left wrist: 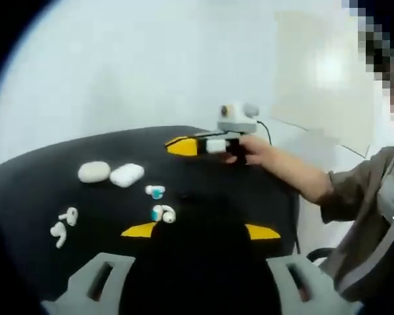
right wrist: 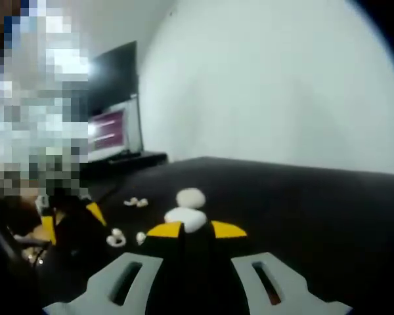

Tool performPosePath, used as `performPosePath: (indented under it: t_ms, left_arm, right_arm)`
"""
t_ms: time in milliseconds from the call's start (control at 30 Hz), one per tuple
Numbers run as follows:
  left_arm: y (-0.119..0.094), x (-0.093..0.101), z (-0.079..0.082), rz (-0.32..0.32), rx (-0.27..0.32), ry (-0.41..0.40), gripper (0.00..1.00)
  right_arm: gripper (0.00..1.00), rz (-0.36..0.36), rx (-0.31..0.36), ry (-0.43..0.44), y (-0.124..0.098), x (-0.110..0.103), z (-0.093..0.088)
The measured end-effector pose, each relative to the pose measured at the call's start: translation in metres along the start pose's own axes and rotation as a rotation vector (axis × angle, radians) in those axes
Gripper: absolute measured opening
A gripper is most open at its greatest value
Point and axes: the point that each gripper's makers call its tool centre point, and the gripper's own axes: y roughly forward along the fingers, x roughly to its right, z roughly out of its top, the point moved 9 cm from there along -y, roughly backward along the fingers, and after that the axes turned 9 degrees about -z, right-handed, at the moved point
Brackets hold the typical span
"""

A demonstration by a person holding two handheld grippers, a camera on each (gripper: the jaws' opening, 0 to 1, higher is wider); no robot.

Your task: Pick up three earphones and place each one into its charging case using tactile feedback, ensure that each earphone is properly inserted and securely positioned inside the case.

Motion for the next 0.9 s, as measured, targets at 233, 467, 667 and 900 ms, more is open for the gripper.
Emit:
performPosePath:
  t_ms: [233,467,667,900]
  left_arm:
    - [0.019,0.007,-0.005,0.019,-0.024,-0.053,0.35]
    - [0.02,0.018,0.001,-0.106,-0.13,0.058,0.33]
    - [0.018,0.024,0.004,-0.289,-0.25,0.179,0.33]
    - [0.021,0.02,0.004,-0.328,-0.283,0.177,0.33]
  right_arm:
    - [0.17,-0.007,0.012,0.009,-0.002,0.001,0.002]
    - [0.17,-0.007,0.022,0.018,-0.002,0.002,0.003]
    - [0.17,-0.002,0.028,0.017,-0.003,0.001,0.004]
    - [0.17,0.003,0.028,0.019,-0.003,0.001,0.004]
